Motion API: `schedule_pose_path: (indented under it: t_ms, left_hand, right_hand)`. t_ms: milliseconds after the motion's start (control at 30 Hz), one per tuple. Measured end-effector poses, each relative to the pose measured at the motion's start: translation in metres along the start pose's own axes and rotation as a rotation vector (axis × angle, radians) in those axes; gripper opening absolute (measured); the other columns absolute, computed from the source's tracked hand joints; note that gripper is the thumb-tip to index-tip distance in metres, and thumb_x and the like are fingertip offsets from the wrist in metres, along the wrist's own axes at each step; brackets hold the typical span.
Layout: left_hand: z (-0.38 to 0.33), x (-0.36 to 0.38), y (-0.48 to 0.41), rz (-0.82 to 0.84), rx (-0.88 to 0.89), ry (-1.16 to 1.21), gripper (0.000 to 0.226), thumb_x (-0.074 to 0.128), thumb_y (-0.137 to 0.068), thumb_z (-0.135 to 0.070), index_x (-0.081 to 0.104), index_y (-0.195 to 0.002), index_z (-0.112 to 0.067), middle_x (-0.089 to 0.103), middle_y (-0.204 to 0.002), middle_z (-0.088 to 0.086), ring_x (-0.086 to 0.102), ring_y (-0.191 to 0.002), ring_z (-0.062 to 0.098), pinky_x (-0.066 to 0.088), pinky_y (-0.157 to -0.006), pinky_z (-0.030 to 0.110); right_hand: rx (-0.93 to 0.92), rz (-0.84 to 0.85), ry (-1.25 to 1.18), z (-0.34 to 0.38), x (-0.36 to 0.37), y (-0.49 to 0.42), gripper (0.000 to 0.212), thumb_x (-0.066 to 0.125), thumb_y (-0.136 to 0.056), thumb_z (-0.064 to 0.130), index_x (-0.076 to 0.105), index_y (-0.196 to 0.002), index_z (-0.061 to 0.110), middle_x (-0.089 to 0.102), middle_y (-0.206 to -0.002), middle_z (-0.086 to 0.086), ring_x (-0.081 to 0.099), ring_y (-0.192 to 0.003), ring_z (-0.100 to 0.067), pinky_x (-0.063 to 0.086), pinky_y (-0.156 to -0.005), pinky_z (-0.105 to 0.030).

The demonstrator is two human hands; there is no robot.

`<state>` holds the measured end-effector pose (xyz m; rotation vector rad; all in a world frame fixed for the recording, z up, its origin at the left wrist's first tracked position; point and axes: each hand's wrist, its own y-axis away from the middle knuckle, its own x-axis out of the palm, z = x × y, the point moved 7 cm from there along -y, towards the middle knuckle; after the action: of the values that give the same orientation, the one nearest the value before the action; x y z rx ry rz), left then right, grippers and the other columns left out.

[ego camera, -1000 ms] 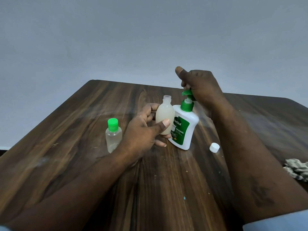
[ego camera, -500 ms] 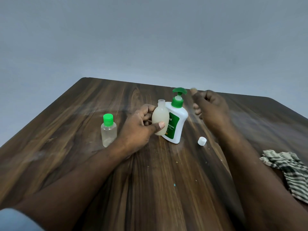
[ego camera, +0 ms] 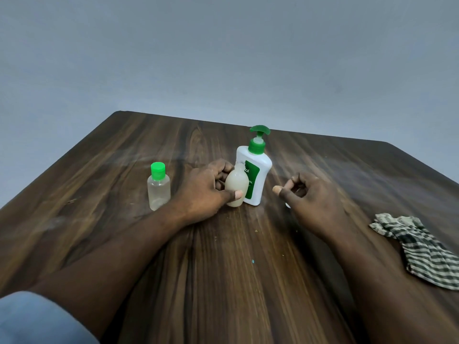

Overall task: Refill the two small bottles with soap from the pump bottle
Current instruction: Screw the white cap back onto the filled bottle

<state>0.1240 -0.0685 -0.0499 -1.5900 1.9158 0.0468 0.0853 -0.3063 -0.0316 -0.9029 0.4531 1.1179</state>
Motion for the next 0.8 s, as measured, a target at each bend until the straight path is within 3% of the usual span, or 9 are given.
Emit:
schedule_pose_path:
  t_ms: [200, 400, 500, 667, 800]
  left_hand:
    - [0.0, 0.004, 0.002, 0.067, -0.005, -0.073, 0.037, 0.087, -0.076, -0.021, 0.063, -0.103, -0.03, 0.071, -0.087, -0.012, 0.059, -0.063, -0.003, 0.047, -0.067, 0.014]
    - [0.004, 0.004, 0.0, 0.094, -0.02, -0.09, 0.037, 0.087, -0.075, -0.025, 0.065, -0.102, -0.033, 0.072, -0.089, -0.013, 0.062, -0.065, -0.001, 0.053, -0.071, 0.024]
    - [0.005, 0.005, 0.0, 0.105, -0.022, -0.091, 0.036, 0.087, -0.075, -0.026, 0.065, -0.103, -0.033, 0.073, -0.091, -0.013, 0.066, -0.071, 0.004, 0.057, -0.077, 0.029]
    - [0.005, 0.005, 0.0, 0.111, -0.017, -0.1, 0.035, 0.086, -0.074, -0.026, 0.064, -0.101, -0.033, 0.073, -0.091, -0.013, 0.065, -0.071, 0.002, 0.056, -0.076, 0.028]
    - [0.003, 0.004, 0.0, 0.119, -0.02, -0.106, 0.034, 0.087, -0.074, -0.025, 0.065, -0.1, -0.031, 0.073, -0.089, -0.011, 0.067, -0.074, 0.005, 0.056, -0.075, 0.029]
  right_hand:
    - [0.016, 0.131, 0.241, -0.024, 0.015, -0.001, 0.025, 0.077, -0.083, 0.054, 0.065, -0.091, 0.034, 0.063, -0.096, 0.012, 0.061, -0.095, -0.018, 0.049, -0.074, -0.034]
    - [0.029, 0.124, 0.256, -0.03, 0.02, -0.002, 0.022, 0.078, -0.088, 0.037, 0.061, -0.1, 0.033, 0.064, -0.095, 0.008, 0.059, -0.09, -0.014, 0.035, -0.062, -0.022]
    - [-0.005, 0.109, 0.271, -0.027, 0.02, -0.001, 0.015, 0.075, -0.09, 0.027, 0.062, -0.096, 0.033, 0.065, -0.092, 0.011, 0.06, -0.087, -0.011, 0.035, -0.063, -0.019]
    - [-0.035, 0.095, 0.202, -0.018, 0.019, 0.003, 0.015, 0.075, -0.09, 0.02, 0.068, -0.09, 0.034, 0.07, -0.087, 0.015, 0.066, -0.081, -0.005, 0.048, -0.07, -0.025]
    - [-0.078, 0.036, -0.067, 0.011, 0.007, 0.013, 0.019, 0.081, -0.089, 0.02, 0.074, -0.101, 0.033, 0.074, -0.091, 0.017, 0.069, -0.078, 0.001, 0.049, -0.069, -0.011]
